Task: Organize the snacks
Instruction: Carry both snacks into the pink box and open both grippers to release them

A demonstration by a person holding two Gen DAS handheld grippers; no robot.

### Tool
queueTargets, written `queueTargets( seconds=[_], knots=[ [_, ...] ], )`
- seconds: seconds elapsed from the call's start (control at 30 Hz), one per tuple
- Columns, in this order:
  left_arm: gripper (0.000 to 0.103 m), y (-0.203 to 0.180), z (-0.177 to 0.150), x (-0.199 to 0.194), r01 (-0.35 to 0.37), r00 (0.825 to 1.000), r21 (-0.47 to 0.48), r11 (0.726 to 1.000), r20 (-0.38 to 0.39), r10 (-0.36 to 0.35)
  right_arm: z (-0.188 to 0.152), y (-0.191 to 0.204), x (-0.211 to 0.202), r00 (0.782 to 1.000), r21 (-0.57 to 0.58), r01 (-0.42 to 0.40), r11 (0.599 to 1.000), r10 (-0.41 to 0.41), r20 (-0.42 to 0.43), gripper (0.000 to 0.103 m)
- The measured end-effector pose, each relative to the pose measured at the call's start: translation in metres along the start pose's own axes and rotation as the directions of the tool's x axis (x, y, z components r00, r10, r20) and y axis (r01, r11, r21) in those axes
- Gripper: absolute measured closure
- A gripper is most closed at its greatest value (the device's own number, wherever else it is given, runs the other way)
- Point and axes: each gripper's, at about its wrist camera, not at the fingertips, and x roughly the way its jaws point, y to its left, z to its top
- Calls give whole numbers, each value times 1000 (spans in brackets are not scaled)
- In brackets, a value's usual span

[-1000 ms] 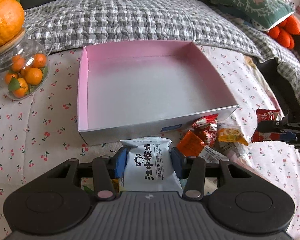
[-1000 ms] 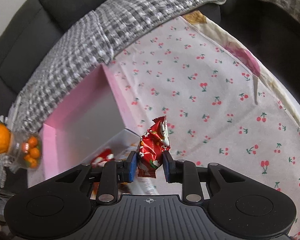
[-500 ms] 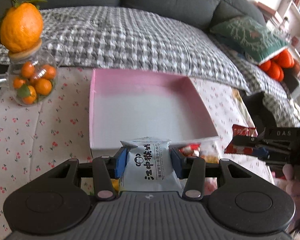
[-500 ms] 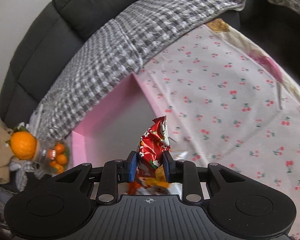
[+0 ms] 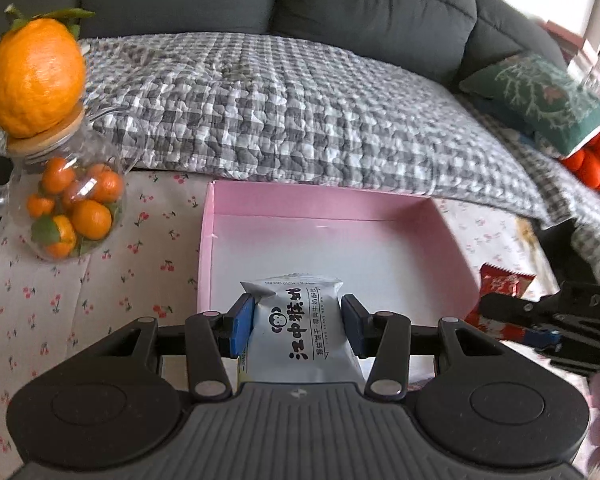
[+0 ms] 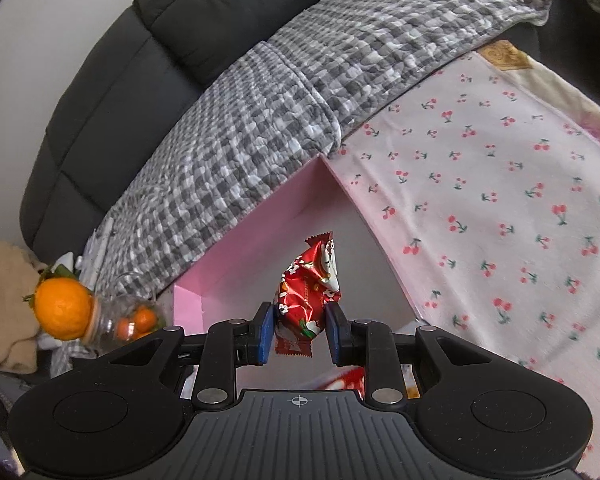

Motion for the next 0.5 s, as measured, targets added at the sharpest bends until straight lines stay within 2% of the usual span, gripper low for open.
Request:
queueTargets(
  seconds=[0.2,0.37,0.47,0.5],
  knots=[
    [59,-3,-2,19,-20,1000,18,1000,3,20,-2,0,19,1000,-2,5,1000,-5,-11,76],
    [59,-8,-5,24,-39,999,51,998,11,38,-3,7,21,999,-77,42,996,-42,1,75],
    [57,-9,-8,23,-43,999,59,997,15,42,-2,6,19,999,-79,45,996,-44,13,72],
    [51,-10,-9,21,-49,999,67,997,19,48,-2,7,18,999,-86,51,995,-50,15,72]
  ],
)
